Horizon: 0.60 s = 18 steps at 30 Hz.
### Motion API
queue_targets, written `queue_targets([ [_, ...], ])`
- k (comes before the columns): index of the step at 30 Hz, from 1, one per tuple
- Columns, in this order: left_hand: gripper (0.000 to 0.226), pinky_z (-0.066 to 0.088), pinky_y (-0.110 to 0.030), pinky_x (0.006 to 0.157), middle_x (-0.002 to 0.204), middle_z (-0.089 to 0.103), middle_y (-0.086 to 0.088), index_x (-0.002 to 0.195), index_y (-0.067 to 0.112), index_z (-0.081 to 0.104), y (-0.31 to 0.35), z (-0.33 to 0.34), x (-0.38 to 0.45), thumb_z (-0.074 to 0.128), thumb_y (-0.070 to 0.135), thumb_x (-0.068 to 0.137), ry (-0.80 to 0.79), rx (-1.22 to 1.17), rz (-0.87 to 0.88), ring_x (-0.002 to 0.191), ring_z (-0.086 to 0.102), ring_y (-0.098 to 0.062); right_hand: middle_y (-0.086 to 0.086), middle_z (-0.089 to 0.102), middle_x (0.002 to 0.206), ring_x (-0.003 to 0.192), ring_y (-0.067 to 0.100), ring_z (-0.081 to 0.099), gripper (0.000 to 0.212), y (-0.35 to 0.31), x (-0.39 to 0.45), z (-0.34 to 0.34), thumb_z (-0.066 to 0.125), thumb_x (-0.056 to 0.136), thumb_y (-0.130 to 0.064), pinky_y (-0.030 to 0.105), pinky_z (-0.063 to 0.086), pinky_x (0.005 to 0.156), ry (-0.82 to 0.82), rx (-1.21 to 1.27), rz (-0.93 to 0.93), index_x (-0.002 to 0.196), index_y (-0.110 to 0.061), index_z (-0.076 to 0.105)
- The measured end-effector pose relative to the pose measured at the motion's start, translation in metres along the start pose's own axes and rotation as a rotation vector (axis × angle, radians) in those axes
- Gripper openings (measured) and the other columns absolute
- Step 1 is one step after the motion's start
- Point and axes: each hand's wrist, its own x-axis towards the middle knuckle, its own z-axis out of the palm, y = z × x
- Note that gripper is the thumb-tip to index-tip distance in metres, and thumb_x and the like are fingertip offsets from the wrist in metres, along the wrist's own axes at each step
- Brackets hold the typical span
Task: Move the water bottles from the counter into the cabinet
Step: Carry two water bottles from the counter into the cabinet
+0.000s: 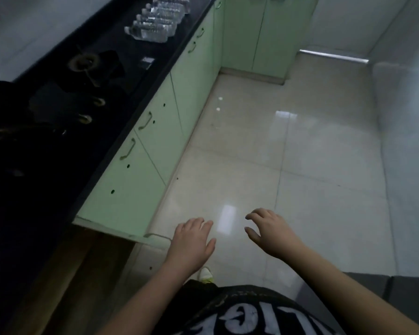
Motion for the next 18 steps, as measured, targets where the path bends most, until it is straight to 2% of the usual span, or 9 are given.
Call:
queue_targets([
  [3,0.053,0.034,-0.037,0.101,0.138,0.051,0.001,0.141,0.025,0.042,-0.004,-0.007,0.041,0.037,0.05,0.095,-0.039,0.003,0.049,0.127,0.045,-0.02,-0.003,0.049,0.138,0.128,0.018,0.044,0.043,0.016,0.016,-0.016,0.043,0.097,-0.044,0.033,0.034,0.105,0.023,0.027,0.066,0.135,-0.024,0.049],
  [8,0.051,0.036,-0.037,0.097,0.134,0.054,0.001,0.14,0.024,0.044,0.005,-0.027,0.115,0.039,0.049,0.096,-0.029,0.059,0.122,0.123,0.049,-0.021,-0.002,0.049,0.139,0.128,0.019,0.044,0.043,0.06,0.039,-0.041,0.044,0.097,-0.043,0.034,0.035,0.105,0.061,0.053,0.167,0.135,-0.023,0.049],
  [18,0.05,0.037,-0.037,0.095,0.133,0.056,0.002,0.14,0.025,0.044,0.07,-0.043,0.286,0.041,0.049,0.096,-0.063,0.103,0.12,0.121,0.051,-0.022,-0.002,0.048,0.138,0.127,0.019,0.043,0.043,0.208,0.121,-0.092,0.045,0.098,-0.041,0.033,0.032,0.103,0.13,0.116,0.293,0.136,-0.022,0.048],
])
